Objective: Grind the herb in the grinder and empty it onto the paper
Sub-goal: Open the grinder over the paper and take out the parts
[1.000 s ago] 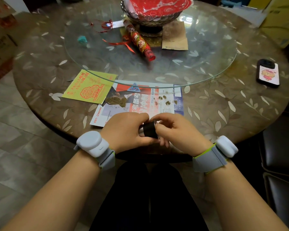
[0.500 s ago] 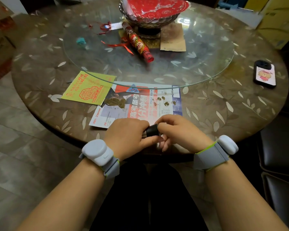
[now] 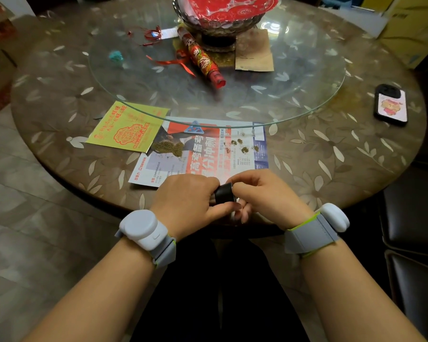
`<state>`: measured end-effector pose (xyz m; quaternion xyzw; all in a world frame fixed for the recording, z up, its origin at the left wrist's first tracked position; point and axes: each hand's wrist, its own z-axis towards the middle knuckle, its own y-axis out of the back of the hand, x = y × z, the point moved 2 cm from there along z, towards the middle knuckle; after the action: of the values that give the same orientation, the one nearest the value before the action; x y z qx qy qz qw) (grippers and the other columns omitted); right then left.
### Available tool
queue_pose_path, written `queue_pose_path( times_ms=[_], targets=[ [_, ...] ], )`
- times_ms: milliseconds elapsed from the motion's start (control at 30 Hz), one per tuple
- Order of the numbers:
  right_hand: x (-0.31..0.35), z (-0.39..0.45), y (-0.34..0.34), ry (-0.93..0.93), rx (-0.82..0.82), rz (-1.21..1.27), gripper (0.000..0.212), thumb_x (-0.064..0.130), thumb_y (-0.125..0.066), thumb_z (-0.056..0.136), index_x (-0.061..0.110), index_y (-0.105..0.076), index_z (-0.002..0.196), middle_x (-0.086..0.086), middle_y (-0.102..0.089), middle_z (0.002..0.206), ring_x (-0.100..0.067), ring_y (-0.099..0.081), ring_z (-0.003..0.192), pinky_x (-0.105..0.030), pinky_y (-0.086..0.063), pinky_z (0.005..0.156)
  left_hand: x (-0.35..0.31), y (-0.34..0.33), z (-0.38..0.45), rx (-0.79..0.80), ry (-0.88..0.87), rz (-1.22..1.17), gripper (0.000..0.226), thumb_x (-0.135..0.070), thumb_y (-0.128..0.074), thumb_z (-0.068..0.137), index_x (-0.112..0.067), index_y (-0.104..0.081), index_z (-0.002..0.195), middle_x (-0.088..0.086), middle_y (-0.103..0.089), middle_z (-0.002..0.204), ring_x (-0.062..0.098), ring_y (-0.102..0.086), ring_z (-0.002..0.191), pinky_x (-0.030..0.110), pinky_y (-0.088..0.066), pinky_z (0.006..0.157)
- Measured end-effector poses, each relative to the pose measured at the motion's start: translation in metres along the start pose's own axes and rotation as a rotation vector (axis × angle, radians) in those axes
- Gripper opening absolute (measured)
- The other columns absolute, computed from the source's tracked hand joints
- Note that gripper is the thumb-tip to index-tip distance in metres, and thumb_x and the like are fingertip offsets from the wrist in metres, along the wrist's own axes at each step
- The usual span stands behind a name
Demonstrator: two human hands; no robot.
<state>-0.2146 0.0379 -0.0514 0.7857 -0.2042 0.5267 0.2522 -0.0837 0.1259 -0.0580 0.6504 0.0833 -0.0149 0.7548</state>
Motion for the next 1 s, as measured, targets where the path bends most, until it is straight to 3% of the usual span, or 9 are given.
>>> queue_pose_path(
  times_ms=[333, 500, 600, 700, 767, 867, 1000],
  targets=[
    [-0.003, -0.003, -0.004, 0.033, -0.064, -0.062, 0.025, 0.022, -0.05, 0.064, 0.016, -0.07, 0.078, -0.017, -0.065, 0.055, -0.028, -0.058, 0.045, -0.03, -0.048, 0.052, 0.0, -0.001, 0.0, -0.012, -0.013, 0.013, 0.06, -0.082, -0.028, 0.077, -0.026, -0.05, 0.075, -0.006, -0.06, 0.069, 0.017, -0.057, 0.065, 0.028, -0.032, 0.051],
    [-0.004, 0.002, 0.0, 0.023, -0.038, 0.038, 0.02, 0.012, -0.052, 0.075, 0.011, -0.069, 0.084, -0.022, -0.065, 0.06, -0.031, -0.06, 0.049, -0.028, -0.05, 0.049, 0.002, 0.0, 0.0, -0.017, 0.025, 0.025, 0.063, -0.082, -0.026, 0.077, -0.026, -0.053, 0.078, -0.006, -0.061, 0.071, 0.018, -0.058, 0.068, 0.029, -0.033, 0.051],
    [-0.003, 0.005, 0.001, 0.039, -0.036, 0.027, 0.02, 0.013, -0.053, 0.07, 0.011, -0.068, 0.083, -0.018, -0.065, 0.059, -0.03, -0.061, 0.047, -0.028, -0.049, 0.047, 0.001, 0.003, 0.001, 0.0, 0.053, -0.008, 0.059, -0.08, -0.033, 0.077, -0.025, -0.052, 0.077, -0.005, -0.059, 0.071, 0.018, -0.056, 0.068, 0.029, -0.029, 0.051],
    [-0.001, 0.0, -0.003, 0.161, -0.085, -0.074, 0.024, 0.012, -0.057, 0.068, 0.013, -0.066, 0.09, -0.008, -0.068, 0.072, -0.021, -0.061, 0.046, -0.03, -0.05, 0.051, 0.002, 0.01, 0.002, -0.013, 0.04, -0.038, 0.05, -0.074, -0.045, 0.074, -0.025, -0.053, 0.081, -0.004, -0.059, 0.075, 0.019, -0.056, 0.072, 0.03, -0.033, 0.051],
    [0.003, -0.006, -0.007, 0.33, -0.144, -0.275, 0.03, 0.019, -0.059, 0.065, 0.024, -0.063, 0.094, 0.005, -0.068, 0.085, -0.012, -0.062, 0.054, -0.025, -0.051, 0.059, 0.005, 0.015, 0.002, -0.026, 0.018, 0.006, 0.043, -0.066, -0.052, 0.073, -0.025, -0.056, 0.085, -0.005, -0.06, 0.078, 0.02, -0.057, 0.075, 0.029, -0.038, 0.053],
    [0.008, -0.012, -0.011, 0.531, -0.127, -0.426, 0.039, 0.017, -0.057, 0.068, 0.031, -0.06, 0.104, 0.01, -0.065, 0.09, -0.012, -0.061, 0.063, -0.021, -0.052, 0.065, 0.01, 0.016, 0.004, -0.006, 0.011, -0.02, 0.048, -0.066, -0.045, 0.067, -0.029, -0.063, 0.093, -0.008, -0.059, 0.077, 0.016, -0.056, 0.076, 0.027, -0.038, 0.055],
    [0.007, -0.014, -0.008, 0.582, -0.134, -0.45, 0.041, 0.011, -0.06, 0.072, 0.024, -0.062, 0.111, 0.008, -0.066, 0.092, -0.013, -0.062, 0.066, -0.026, -0.054, 0.066, 0.012, 0.013, 0.007, 0.045, -0.018, -0.154, 0.048, -0.063, -0.04, 0.065, -0.028, -0.063, 0.087, -0.006, -0.058, 0.072, 0.015, -0.054, 0.069, 0.029, -0.04, 0.054]
  ],
)
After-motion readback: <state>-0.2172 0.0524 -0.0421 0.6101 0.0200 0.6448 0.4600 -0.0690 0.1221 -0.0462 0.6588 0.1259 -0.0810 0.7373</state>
